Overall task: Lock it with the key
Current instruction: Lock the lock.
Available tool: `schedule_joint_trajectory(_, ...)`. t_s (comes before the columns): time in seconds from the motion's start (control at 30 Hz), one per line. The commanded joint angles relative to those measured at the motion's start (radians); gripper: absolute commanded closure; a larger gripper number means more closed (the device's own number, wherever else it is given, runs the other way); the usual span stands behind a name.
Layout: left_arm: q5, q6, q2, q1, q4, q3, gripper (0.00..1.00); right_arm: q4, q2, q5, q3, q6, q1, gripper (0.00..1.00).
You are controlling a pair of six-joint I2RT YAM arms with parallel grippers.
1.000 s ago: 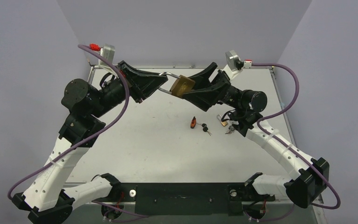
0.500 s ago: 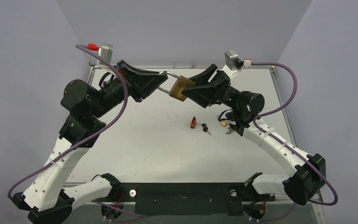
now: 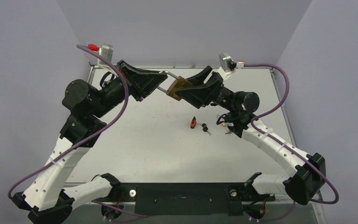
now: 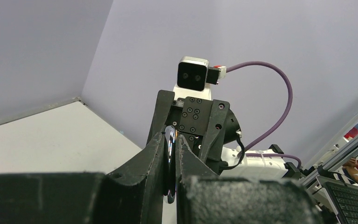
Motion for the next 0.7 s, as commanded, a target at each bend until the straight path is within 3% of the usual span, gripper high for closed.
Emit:
schedule_joint_trajectory(0.0, -0.054, -0.005, -0.028, 0.002, 0.143, 0.017, 1.0, 0.015, -0.017, 0.028, 0.01, -0.049, 0.009, 0.55)
schedule_joint_trajectory(0.67, -0.065, -0.024, -0.035, 0.002, 0.172, 0.009, 1.0, -0.08, -0.033, 0.068, -0.018, -0.137, 0.032, 0.57)
